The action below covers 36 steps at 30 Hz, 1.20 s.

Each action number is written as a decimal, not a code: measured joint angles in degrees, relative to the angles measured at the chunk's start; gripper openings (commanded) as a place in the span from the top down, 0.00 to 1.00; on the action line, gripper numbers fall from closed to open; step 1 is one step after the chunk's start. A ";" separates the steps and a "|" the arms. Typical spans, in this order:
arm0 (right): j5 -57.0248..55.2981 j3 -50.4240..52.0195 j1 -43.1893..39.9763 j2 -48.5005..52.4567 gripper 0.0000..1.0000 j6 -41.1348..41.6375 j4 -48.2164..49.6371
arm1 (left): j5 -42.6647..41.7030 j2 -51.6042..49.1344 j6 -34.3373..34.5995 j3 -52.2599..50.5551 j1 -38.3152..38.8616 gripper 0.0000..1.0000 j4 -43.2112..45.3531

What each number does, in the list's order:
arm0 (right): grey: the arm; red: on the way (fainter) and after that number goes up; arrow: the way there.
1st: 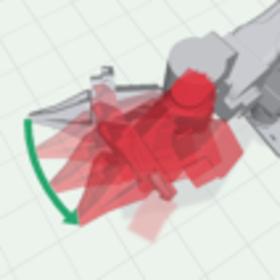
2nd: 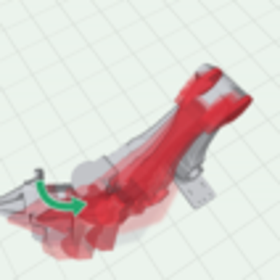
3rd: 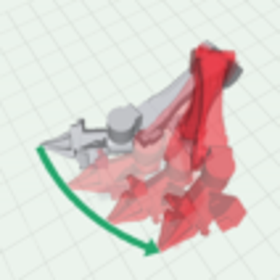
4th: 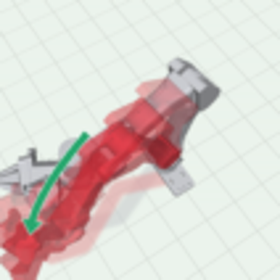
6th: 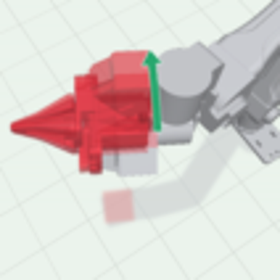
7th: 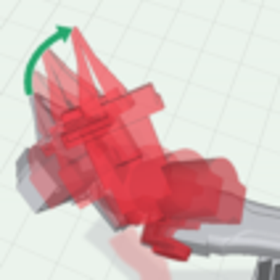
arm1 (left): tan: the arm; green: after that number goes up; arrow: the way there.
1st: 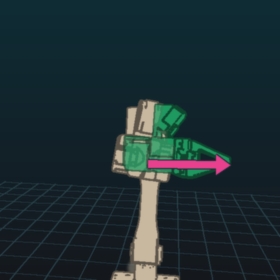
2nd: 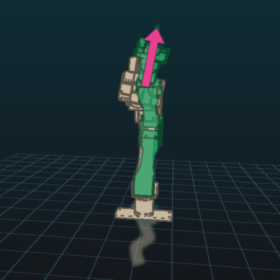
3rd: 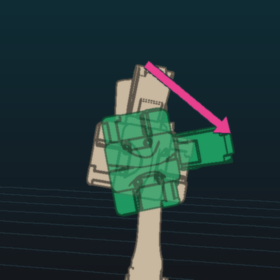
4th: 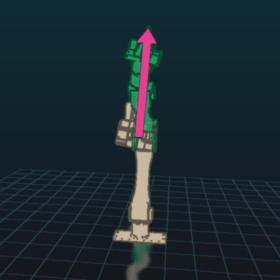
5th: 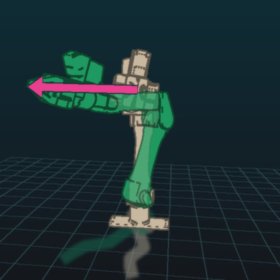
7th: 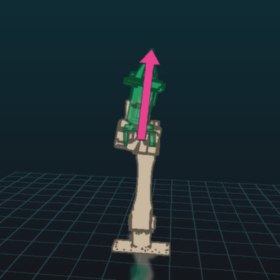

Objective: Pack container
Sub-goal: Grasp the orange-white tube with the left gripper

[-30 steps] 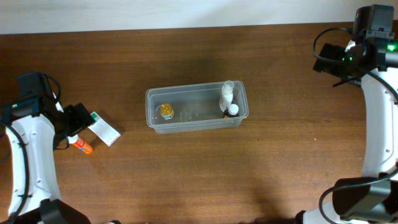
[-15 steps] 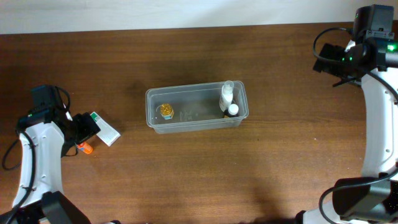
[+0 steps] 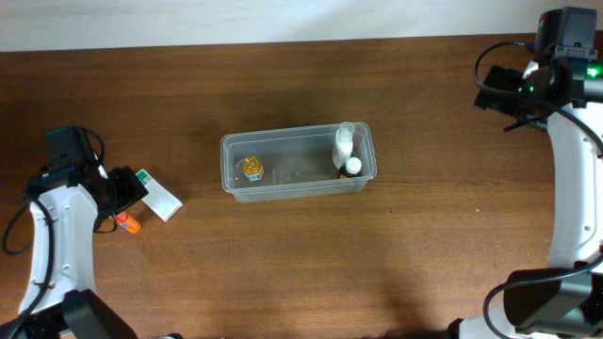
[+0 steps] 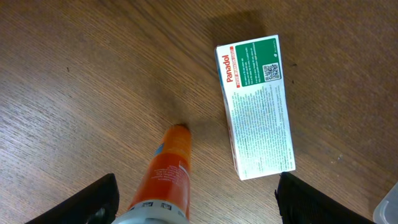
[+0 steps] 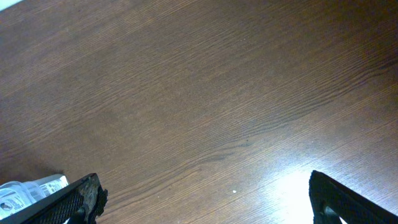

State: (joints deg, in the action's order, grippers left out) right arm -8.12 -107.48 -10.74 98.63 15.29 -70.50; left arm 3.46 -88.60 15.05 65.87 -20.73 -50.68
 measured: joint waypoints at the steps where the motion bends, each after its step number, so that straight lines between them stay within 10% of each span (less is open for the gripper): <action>1: 0.00 0.00 0.00 -0.02 0.02 -0.04 0.00 | 0.00 0.00 0.00 0.00 0.02 0.20 0.00; 16: 0.00 0.00 0.00 0.00 0.02 -0.02 0.00 | 0.66 0.00 0.07 0.00 0.02 0.72 -0.09; 36: 0.00 0.00 0.00 0.00 0.02 -0.04 0.00 | -3.76 0.00 -2.19 8.37 1.33 0.73 0.68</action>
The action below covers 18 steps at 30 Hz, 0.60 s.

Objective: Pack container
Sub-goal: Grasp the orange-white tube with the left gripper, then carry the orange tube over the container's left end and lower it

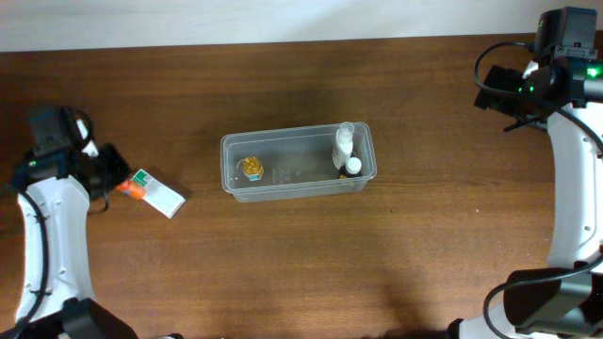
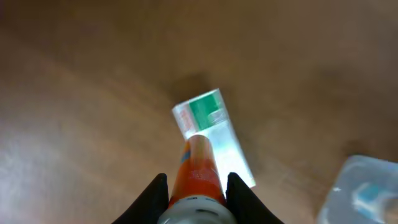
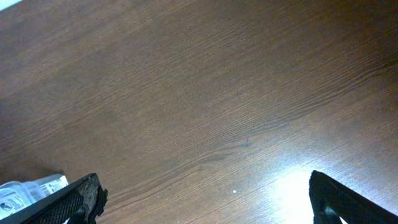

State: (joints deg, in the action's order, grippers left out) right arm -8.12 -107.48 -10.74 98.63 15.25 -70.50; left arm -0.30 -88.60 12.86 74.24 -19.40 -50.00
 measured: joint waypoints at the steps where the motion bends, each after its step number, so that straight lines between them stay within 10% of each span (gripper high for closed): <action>1: -0.02 0.00 0.00 -0.02 0.02 0.04 0.00 | -0.20 0.00 -0.66 1.16 1.16 0.73 0.15; 18: 0.00 0.00 0.00 -0.02 0.02 0.02 0.00 | -0.72 0.00 -9.51 10.84 28.59 0.73 1.31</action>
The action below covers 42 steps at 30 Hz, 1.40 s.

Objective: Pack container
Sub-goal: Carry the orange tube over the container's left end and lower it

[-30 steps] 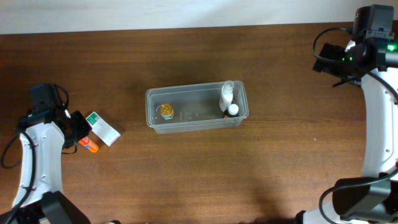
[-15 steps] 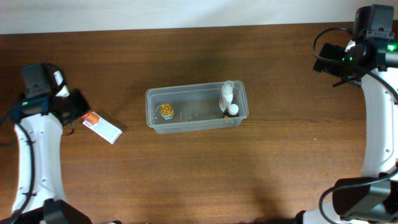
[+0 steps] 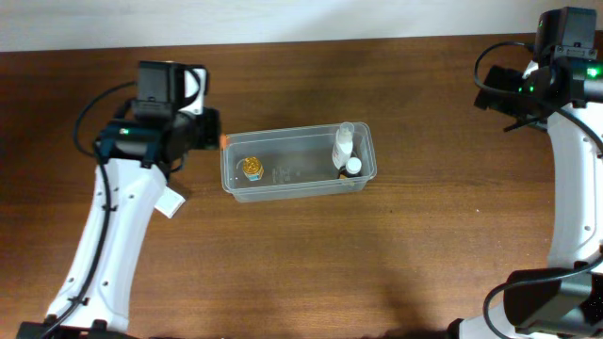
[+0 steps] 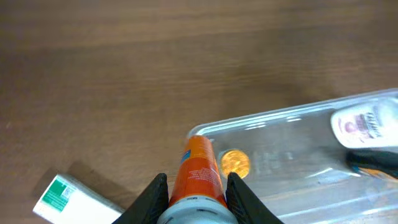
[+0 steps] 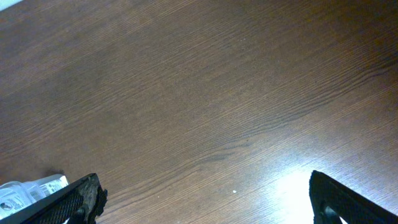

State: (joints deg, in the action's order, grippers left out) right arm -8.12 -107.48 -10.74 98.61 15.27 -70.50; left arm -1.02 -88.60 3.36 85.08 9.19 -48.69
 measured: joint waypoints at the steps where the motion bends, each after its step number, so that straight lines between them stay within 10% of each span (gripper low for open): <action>1: 0.00 0.00 0.00 0.02 0.02 0.02 0.00 | 0.17 0.00 -0.39 0.00 0.79 0.73 0.35; 42: 0.00 0.00 0.00 0.00 0.02 0.00 0.00 | 4.72 -5.99 -2.12 -5.70 9.44 0.72 -2.71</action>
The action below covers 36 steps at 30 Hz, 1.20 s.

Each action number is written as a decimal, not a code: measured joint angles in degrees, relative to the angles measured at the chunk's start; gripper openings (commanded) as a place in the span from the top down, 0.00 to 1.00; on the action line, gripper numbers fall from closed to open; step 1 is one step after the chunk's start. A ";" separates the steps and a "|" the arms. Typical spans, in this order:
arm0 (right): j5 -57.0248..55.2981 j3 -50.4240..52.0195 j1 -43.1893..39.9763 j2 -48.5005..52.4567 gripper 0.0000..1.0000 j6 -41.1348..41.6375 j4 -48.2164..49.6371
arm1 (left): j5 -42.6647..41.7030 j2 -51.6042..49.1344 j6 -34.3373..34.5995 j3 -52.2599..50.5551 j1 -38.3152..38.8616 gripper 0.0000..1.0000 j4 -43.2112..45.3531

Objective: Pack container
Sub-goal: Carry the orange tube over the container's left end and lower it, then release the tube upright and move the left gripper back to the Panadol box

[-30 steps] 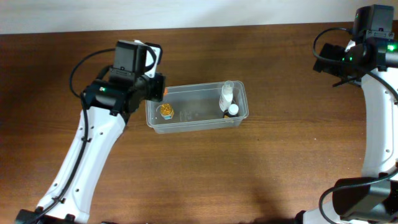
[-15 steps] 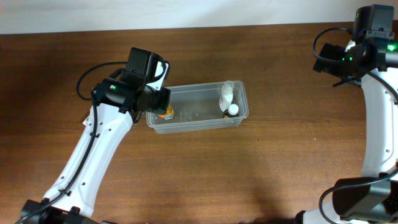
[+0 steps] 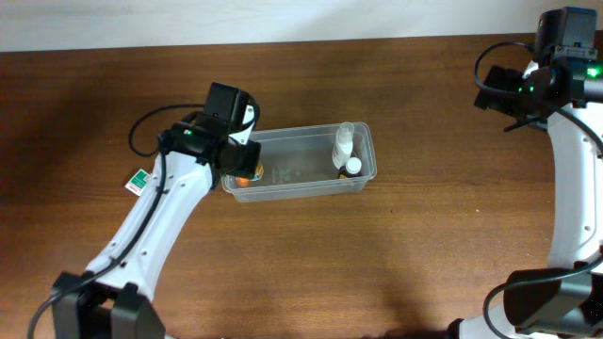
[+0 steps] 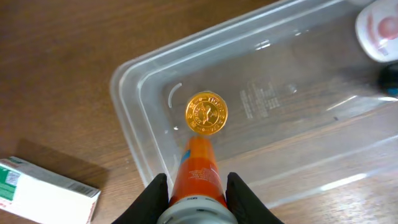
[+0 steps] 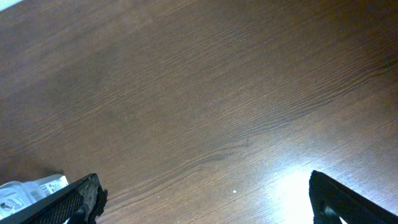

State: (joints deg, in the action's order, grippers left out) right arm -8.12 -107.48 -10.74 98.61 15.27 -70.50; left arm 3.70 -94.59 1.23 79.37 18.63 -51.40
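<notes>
My left gripper point(image 4: 198, 190) is shut on an orange tube point(image 4: 199, 163) and holds it nose-down over the left end of the clear plastic container point(image 4: 126, 76). A gold-lidded jar point(image 4: 206, 113) sits on the container floor just beyond the tube's tip. In the overhead view the left gripper point(image 3: 237, 155) covers that end of the container point(image 3: 301, 133). A white bottle point(image 3: 344, 141) and a dark bottle with a white cap point(image 3: 352, 167) stand at the right end. My right gripper point(image 5: 205, 205) is open over bare wood at the far right point(image 3: 504, 94).
A white and green Panadol box point(image 4: 43, 190) lies on the table left of the container, partly under the left arm in the overhead view point(image 3: 138, 179). The brown wooden table point(image 3: 396, 264) meets a pale wall at the back.
My left gripper with the orange tube has moved from just outside the container's left rim to over its left end, lower and beside the gold-lidded jar. The right arm stayed still.
My left gripper stood open round the orange tube beside the Panadol box at the far left. Then it was shut on the tube and lifted. Later it held the tube at the container's left rim, and now holds it over the container's left end.
</notes>
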 measured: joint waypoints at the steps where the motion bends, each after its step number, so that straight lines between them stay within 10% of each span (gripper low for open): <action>1: 0.00 0.00 0.00 0.00 0.02 0.02 0.00 | 0.00 -0.76 0.00 -0.11 0.00 0.72 0.28; 16: 0.00 0.00 0.00 0.02 0.02 0.02 0.00 | 0.02 -5.92 0.00 -0.15 0.00 0.72 2.99; 21: 0.00 0.00 0.00 0.02 0.02 0.00 0.00 | 0.20 -5.99 -0.26 -0.15 0.00 0.49 3.06; 36: 0.00 0.00 0.00 0.00 0.02 0.00 0.00 | 1.05 -6.21 -0.37 0.79 0.00 0.27 2.40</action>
State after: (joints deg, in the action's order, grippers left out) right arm -8.12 -107.48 -10.74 98.61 15.27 -70.50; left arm 4.75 -100.79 0.86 80.16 18.63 -48.99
